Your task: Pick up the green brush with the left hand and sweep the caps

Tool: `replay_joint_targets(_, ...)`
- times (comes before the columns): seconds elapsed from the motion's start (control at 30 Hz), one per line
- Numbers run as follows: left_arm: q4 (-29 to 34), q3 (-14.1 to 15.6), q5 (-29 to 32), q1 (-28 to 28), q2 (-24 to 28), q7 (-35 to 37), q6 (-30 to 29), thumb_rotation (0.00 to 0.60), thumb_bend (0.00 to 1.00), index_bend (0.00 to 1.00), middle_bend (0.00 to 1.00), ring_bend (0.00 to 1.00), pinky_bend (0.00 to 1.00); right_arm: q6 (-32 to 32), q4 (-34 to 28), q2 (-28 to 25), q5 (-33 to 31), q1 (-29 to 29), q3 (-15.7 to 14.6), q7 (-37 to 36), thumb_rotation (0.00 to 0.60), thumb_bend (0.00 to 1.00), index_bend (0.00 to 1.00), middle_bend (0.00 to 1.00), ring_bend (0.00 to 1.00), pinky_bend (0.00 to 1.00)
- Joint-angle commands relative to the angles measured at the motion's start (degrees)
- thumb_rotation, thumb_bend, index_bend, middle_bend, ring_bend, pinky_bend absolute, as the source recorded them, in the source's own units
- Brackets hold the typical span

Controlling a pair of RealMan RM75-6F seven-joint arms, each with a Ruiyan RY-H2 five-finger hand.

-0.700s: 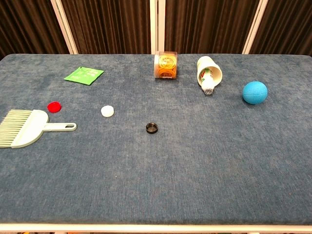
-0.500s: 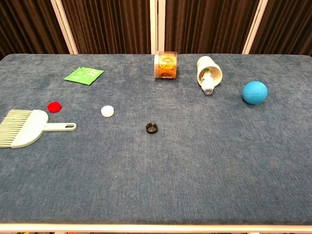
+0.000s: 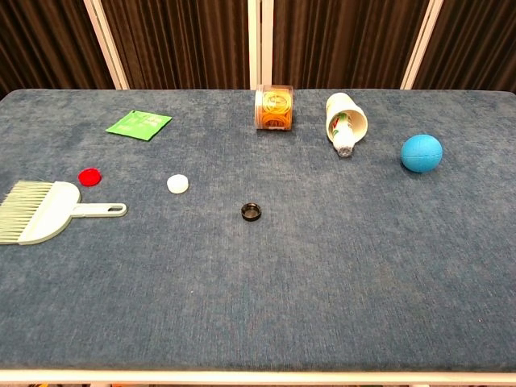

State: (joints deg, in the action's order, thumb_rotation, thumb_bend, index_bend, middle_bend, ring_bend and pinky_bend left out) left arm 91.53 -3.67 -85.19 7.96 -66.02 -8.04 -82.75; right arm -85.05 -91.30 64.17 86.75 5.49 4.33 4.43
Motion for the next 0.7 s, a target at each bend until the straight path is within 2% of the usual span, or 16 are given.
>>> replay_joint_targets(0.03,-0.03,-1.38,-0.9,2.31,0.36,0.01,1.58,0.6,0.11,0.2,0.24,0.31,0.43,-0.18,-0.07,-0.39,-0.01,0.22,0.42,0.28,0.6,0.12,0.0,0.02,0.0,0.0)
replay_joint_targets(0.13,-0.03,-2.57,-1.07,5.29,-0.04,2.59,4.74,0.6,0.11,0.23,0.29,0.41,0.63,-0.64,0.05,-0.96,-0.55,0.5,1.36,1.37,0.6,0.12,0.0,0.02,0.0,0.0)
replay_joint_targets(0.3,-1.42,-4.19,-1.37,10.74,-2.61,4.18,10.26,0.6,0.11,0.29,0.36,0.56,0.8,-0.84,-0.74,-2.16,-1.82,0.83,2.6,2.95,0.6,0.12,0.0,0.02,0.0,0.0)
replay_joint_targets(0.47,-2.19,-5.24,0.39,15.76,-6.84,2.08,16.15,0.6,0.11,0.32,0.4,0.68,0.87,-0.74,-1.8,-3.21,-2.44,1.04,3.09,3.93,0.6,0.12,0.0,0.02,0.0,0.0)
replay_joint_targets(0.7,-2.72,-4.91,5.22,21.23,-12.76,-5.78,24.54,0.6,0.11,0.32,0.41,0.75,0.93,0.59,-2.41,-3.55,-3.28,1.42,2.91,4.13,0.6,0.12,0.0,0.02,0.0,0.0)
